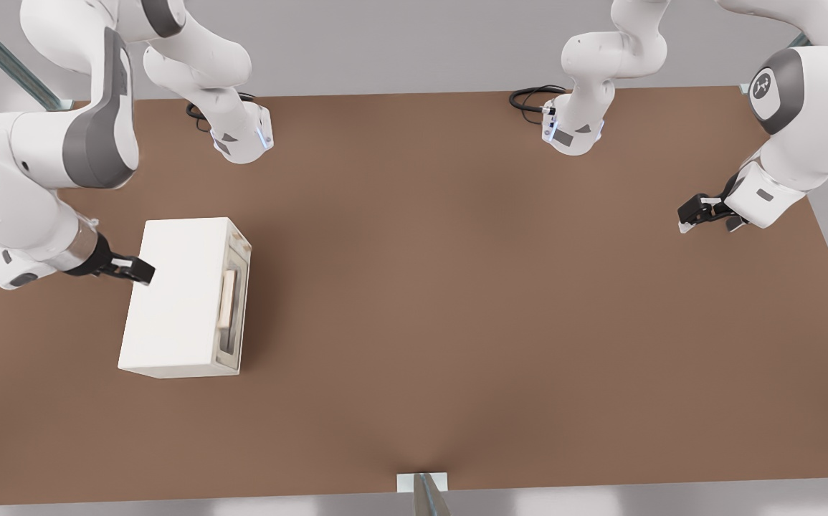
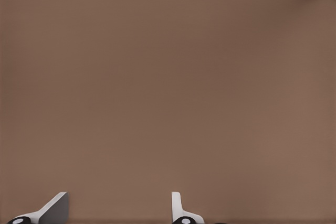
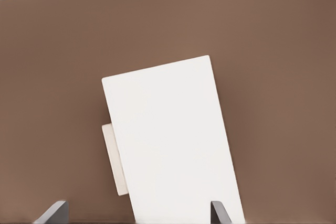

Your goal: Keep left arm still and open the oven door with right arm

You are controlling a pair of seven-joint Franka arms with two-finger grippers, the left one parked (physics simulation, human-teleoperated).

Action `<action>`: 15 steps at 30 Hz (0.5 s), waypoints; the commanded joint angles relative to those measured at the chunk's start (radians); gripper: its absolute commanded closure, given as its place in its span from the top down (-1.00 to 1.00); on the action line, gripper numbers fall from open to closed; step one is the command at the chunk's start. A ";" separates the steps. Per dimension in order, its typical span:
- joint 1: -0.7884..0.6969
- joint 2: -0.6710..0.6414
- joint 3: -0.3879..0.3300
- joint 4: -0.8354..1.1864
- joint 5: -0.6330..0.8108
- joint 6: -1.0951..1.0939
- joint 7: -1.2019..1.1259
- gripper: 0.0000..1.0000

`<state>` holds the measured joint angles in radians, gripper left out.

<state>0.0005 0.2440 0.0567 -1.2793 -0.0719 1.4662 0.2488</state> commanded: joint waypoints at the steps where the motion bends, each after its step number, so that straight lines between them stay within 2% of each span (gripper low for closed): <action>1: -0.005 0.000 0.002 0.002 0.017 -0.055 -0.283 1.00; 3: -0.002 0.006 0.005 0.001 0.006 -0.056 -0.286 1.00; 4: 0.006 0.012 0.012 -0.003 -0.051 -0.056 -0.284 1.00; 5: 0.062 0.023 0.015 -0.005 -0.166 -0.059 -0.281 1.00; 6: 0.168 0.049 0.015 -0.021 -0.310 -0.069 -0.175 1.00; 9: 0.403 0.152 0.014 -0.048 -0.497 -0.188 0.271 0.99; 10: 0.432 0.179 0.014 -0.048 -0.500 -0.195 0.356 0.86; 11: 0.457 0.205 0.014 -0.046 -0.503 -0.196 0.411 0.35; 12: 0.469 0.228 0.014 -0.045 -0.508 -0.195 0.461 -0.07; 13: 0.469 0.259 0.014 -0.043 -0.516 -0.193 0.486 -0.39; 15: 0.455 0.294 0.003 -0.043 -0.522 -0.176 0.495 -0.76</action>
<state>0.4567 0.5264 0.0630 -1.3231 -0.5521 1.3159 0.3606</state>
